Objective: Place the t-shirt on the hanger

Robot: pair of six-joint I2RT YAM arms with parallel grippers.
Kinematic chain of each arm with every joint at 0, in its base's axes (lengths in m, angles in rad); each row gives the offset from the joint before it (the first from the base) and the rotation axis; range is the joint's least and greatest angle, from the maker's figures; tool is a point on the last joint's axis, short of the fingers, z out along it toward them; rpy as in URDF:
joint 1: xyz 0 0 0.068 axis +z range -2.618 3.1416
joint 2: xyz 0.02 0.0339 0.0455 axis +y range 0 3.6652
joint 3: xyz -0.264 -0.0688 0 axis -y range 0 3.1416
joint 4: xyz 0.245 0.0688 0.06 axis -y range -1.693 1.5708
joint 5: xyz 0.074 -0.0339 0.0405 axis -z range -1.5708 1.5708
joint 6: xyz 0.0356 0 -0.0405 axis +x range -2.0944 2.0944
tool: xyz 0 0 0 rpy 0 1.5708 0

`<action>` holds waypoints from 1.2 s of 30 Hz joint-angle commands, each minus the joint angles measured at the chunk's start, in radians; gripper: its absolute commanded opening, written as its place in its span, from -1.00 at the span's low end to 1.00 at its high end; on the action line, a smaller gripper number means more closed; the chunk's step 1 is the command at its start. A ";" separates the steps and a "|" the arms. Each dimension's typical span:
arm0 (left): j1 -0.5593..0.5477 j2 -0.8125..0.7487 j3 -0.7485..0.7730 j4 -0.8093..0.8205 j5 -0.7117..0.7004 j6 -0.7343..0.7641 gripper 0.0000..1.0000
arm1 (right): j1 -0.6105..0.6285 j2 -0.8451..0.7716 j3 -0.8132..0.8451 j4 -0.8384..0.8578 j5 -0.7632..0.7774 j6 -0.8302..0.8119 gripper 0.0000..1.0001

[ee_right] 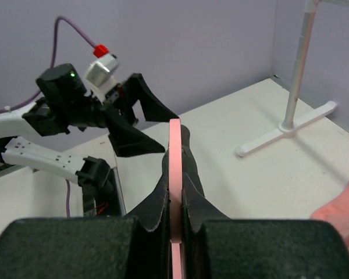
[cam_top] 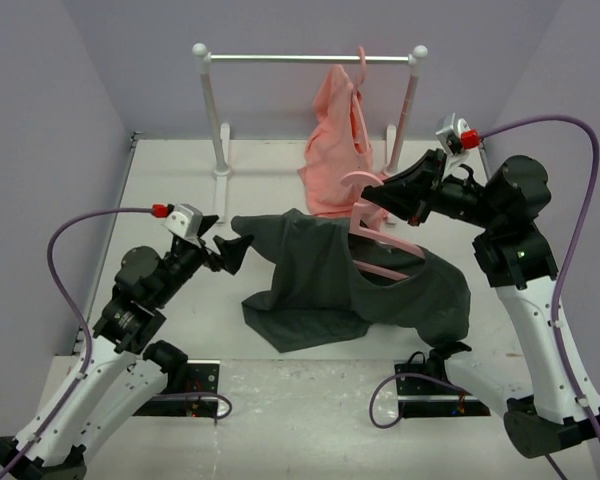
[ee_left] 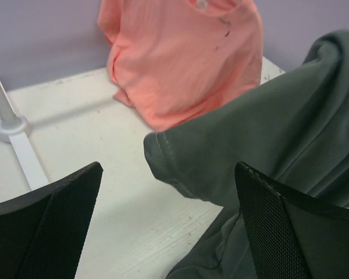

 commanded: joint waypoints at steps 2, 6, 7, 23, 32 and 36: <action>0.006 0.015 -0.075 0.214 0.047 -0.056 0.82 | -0.007 0.010 0.077 -0.005 -0.082 0.043 -1.00; 0.006 0.079 -0.064 0.248 0.104 -0.055 -0.27 | -0.009 0.015 0.101 -0.007 -0.100 0.046 -1.00; 0.006 0.084 -0.061 0.253 0.102 -0.053 -0.42 | -0.008 0.014 0.102 -0.007 -0.097 0.046 -1.00; 0.012 0.265 0.170 -0.057 -0.638 -0.319 -0.81 | -0.046 0.020 0.004 -0.011 0.003 -0.006 -1.00; 0.011 0.272 0.285 0.167 0.087 -0.133 1.00 | -0.001 0.088 0.061 -0.044 0.009 -0.049 -1.00; -0.008 0.417 0.485 0.273 0.628 -0.158 1.00 | 0.117 0.139 0.139 -0.119 0.110 -0.164 -1.00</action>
